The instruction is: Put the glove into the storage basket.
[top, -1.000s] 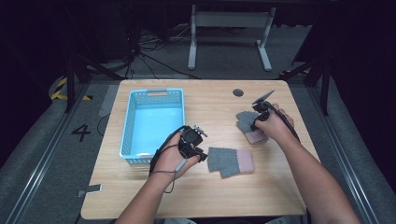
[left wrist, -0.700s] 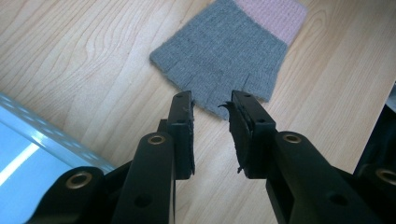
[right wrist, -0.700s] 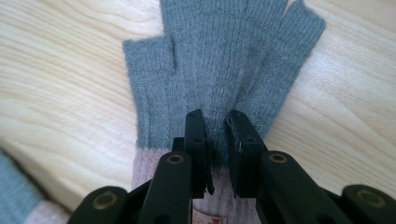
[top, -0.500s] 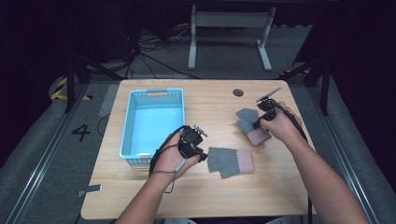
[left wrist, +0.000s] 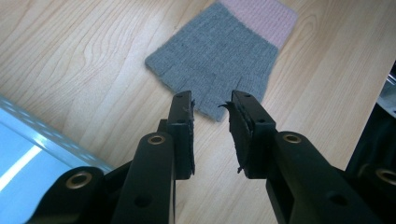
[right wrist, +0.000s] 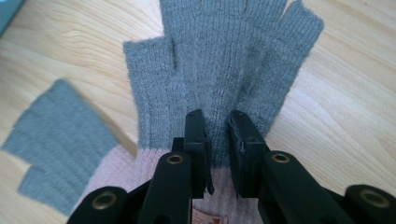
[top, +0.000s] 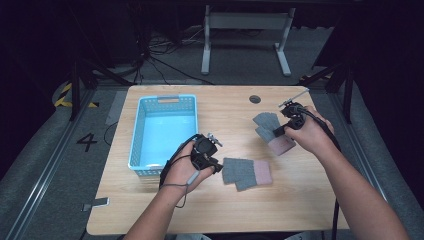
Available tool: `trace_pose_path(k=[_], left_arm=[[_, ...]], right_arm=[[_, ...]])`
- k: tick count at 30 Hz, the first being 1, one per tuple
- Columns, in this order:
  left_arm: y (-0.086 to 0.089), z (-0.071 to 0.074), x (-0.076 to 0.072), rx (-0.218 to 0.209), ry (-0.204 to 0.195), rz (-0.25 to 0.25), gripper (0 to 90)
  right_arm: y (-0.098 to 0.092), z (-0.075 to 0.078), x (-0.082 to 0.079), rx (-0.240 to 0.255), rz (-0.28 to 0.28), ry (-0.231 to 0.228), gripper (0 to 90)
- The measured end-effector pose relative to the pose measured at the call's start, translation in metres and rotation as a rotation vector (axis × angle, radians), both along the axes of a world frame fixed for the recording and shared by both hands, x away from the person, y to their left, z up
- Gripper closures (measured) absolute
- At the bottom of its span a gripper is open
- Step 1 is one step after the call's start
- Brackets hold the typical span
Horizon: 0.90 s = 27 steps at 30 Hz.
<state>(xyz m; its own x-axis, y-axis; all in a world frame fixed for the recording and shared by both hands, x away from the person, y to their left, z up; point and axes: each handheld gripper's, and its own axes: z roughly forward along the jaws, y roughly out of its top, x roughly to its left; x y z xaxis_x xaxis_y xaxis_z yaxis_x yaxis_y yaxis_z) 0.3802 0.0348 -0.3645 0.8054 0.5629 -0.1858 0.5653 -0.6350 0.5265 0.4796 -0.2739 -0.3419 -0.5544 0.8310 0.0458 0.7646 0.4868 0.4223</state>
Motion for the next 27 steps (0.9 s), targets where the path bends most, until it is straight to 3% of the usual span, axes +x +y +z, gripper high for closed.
trace_pose_path(k=[7,16,27], left_arm=[[0.002,0.005,-0.003,-0.009,-0.013,0.005,72.1],[0.007,0.007,-0.006,-0.02,-0.012,0.015,72.1],[0.014,0.008,-0.008,-0.035,-0.004,0.054,76.2]], right_arm=[[0.008,0.012,-0.012,-0.001,0.074,-0.004,79.2],[0.025,0.016,-0.038,-0.008,0.251,-0.007,79.0],[0.043,0.004,-0.058,-0.021,0.377,0.003,78.4]])
